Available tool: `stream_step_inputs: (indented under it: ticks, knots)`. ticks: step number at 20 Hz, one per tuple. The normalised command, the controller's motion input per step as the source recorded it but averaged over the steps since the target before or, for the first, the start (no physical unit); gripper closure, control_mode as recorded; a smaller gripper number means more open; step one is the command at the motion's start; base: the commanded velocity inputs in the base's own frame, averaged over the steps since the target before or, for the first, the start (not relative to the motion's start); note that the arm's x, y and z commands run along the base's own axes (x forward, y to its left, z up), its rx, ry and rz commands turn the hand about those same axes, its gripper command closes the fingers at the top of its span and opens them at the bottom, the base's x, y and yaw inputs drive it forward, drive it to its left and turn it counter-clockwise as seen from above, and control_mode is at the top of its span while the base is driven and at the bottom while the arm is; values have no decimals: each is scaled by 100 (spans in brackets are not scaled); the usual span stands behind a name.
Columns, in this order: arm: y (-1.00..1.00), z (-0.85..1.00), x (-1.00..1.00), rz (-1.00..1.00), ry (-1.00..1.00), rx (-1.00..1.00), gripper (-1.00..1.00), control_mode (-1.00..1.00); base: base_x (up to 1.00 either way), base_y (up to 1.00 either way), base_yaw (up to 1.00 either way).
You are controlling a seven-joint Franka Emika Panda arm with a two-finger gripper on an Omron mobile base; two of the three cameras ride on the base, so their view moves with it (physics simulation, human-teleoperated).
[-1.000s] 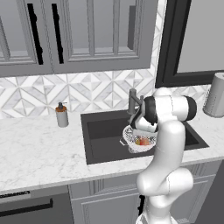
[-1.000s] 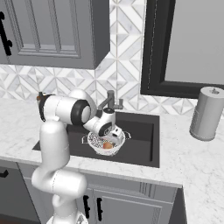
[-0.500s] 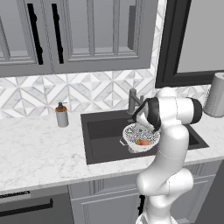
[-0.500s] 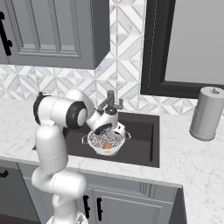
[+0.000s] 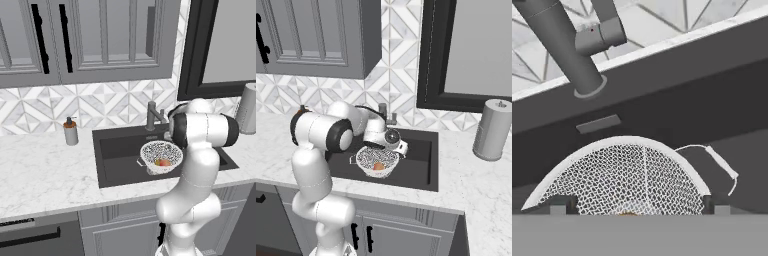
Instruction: Put the colander in the sink, put the kiwi, peach in the colander, and turn on the sink faucet and pour water over the colander.
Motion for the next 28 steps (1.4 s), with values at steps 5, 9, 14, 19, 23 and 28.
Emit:
stream_step_inputs:
  ticks: [5, 9, 14, 19, 23, 28]
  knots:
    - [-25, 19, 0, 2, -31, 2, -100, -100, 0, 0, 0]
    - [-25, 28, 0, 2, -27, 0, -100, -100, 0, 0, 0]
    - [-34, 46, 0, 1, -11, 0, -100, -100, 0, 0, 0]
    - [-26, 71, 0, 0, -1, 0, -100, -100, 0, 0, 0]
    - [-11, 49, 0, 0, -3, 0, -100, -100, 0, 0, 0]
    - [0, 2, 0, 0, -17, 0, -100, -100, 0, 0, 0]
